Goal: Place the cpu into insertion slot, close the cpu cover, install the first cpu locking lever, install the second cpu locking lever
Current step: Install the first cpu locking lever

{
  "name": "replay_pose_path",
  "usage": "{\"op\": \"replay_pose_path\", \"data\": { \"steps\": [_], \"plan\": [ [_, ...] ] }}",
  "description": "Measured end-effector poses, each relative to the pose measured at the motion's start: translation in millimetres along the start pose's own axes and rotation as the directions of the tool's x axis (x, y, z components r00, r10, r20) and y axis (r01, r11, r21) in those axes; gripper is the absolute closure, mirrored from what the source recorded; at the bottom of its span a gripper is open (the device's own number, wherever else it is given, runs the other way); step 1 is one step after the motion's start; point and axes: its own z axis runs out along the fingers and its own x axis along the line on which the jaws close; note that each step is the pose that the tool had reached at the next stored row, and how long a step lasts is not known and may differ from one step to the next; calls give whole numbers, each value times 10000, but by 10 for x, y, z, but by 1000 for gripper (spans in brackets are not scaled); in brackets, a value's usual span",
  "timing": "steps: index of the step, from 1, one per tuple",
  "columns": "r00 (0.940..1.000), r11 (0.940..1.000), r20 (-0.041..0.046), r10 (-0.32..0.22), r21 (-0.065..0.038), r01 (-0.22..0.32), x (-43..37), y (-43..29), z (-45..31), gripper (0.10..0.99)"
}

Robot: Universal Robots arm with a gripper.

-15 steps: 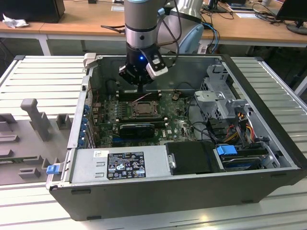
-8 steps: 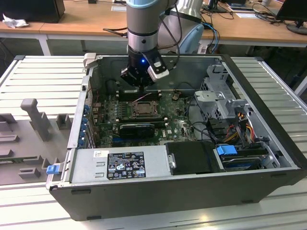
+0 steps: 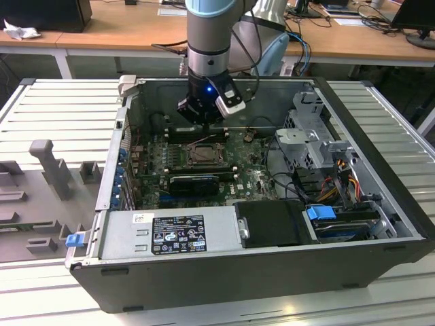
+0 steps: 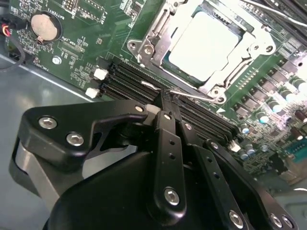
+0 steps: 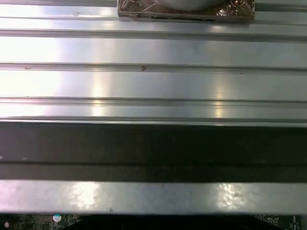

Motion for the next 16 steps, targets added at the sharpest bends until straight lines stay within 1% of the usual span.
{"op": "replay_pose_path", "data": {
  "steps": [1,6,16],
  "plan": [
    [10000,10000,1,0,6,0,-18,-2,22,980],
    [10000,10000,2,17,21,-17,-67,-6,58,980],
    [10000,9999,9,97,36,-97,-101,-23,113,980]
  ]
}}
